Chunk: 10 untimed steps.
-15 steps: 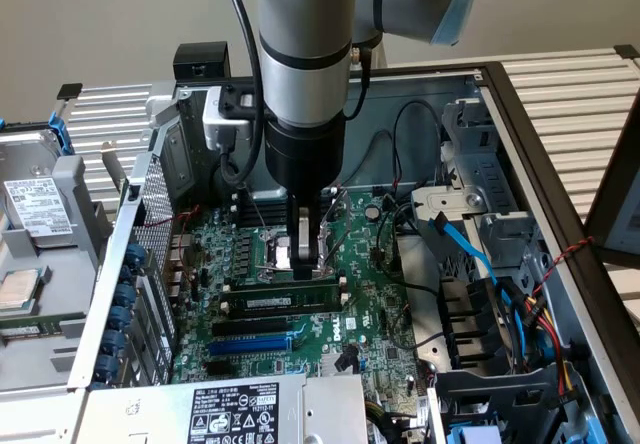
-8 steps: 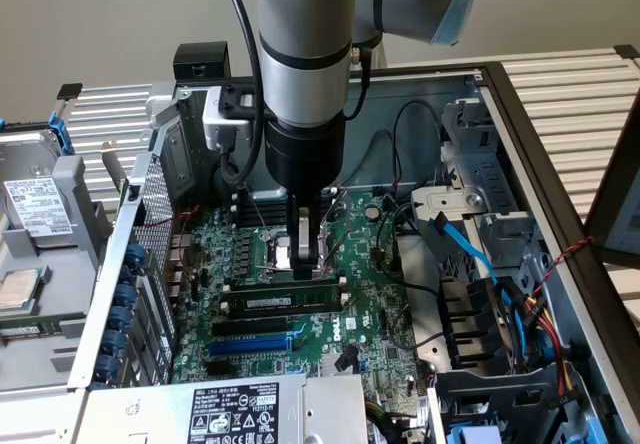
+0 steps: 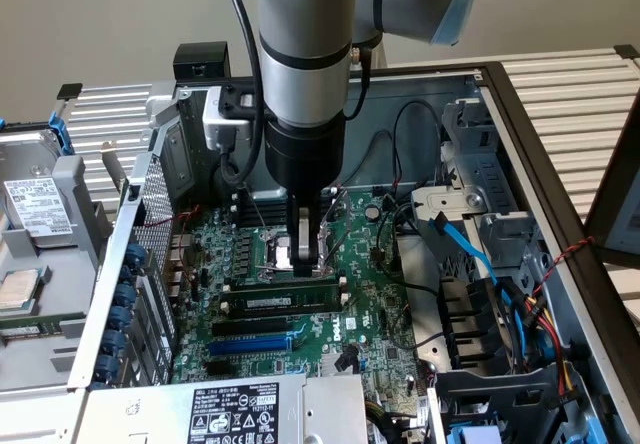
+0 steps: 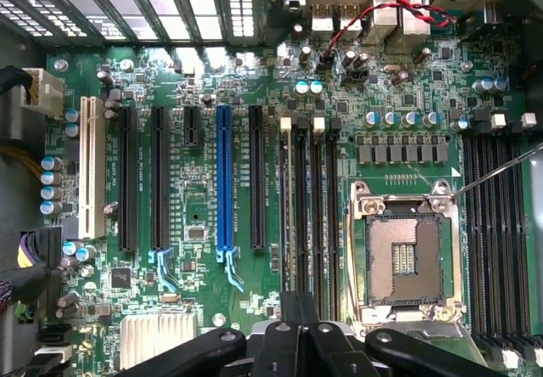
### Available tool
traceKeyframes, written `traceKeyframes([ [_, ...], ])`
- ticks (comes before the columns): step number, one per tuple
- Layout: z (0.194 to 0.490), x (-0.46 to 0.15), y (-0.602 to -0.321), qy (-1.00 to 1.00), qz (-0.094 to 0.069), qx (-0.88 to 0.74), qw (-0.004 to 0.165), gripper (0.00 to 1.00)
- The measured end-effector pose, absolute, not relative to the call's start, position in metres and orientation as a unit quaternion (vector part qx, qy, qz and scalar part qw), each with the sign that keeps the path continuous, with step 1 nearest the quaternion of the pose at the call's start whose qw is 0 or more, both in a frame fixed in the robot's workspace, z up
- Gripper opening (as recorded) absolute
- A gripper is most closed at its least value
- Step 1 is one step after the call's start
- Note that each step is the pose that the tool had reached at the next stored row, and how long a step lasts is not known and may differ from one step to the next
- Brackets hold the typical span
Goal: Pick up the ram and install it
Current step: 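Press down the ram until it locks into place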
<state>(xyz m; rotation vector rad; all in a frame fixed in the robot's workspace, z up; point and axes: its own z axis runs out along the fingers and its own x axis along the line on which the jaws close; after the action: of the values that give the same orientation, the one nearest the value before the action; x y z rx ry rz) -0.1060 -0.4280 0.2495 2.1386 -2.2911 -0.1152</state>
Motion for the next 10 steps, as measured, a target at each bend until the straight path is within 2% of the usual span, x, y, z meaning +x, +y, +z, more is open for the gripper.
traceKeyframes([
  [10,0.231,-0.106,-0.428,-0.731,-0.036,0.682,0.002,0.10],
])
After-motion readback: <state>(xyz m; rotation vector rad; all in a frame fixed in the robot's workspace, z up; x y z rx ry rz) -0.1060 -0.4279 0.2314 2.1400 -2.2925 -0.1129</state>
